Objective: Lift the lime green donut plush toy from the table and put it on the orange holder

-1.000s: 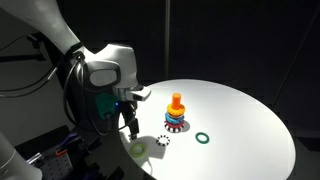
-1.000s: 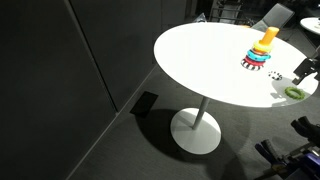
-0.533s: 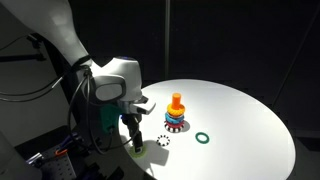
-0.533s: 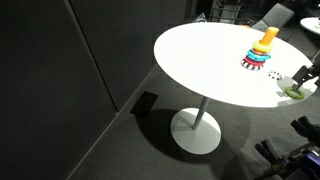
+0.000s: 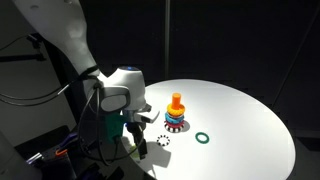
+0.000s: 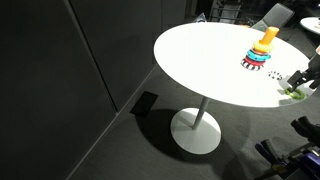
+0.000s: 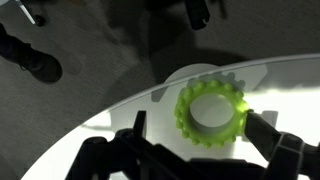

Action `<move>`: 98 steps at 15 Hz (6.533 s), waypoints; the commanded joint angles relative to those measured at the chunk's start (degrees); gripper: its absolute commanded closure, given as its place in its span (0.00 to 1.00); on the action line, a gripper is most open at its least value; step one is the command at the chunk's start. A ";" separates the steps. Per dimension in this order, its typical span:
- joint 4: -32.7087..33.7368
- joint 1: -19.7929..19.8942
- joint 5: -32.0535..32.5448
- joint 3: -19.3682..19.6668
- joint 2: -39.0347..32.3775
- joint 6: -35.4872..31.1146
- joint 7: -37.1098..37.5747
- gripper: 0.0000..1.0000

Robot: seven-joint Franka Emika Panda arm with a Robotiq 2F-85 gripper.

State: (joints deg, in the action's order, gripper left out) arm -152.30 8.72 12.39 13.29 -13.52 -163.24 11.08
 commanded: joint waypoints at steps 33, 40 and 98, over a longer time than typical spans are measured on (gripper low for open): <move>3.28 -3.32 -6.54 2.08 1.52 -0.05 -0.31 0.55; 7.88 -2.81 -5.26 2.18 6.05 4.95 0.87 0.55; 38.05 -1.92 -17.06 -3.78 -3.07 25.86 5.46 0.55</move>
State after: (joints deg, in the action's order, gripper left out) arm -116.58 6.24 -3.19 10.07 -15.12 -139.21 16.55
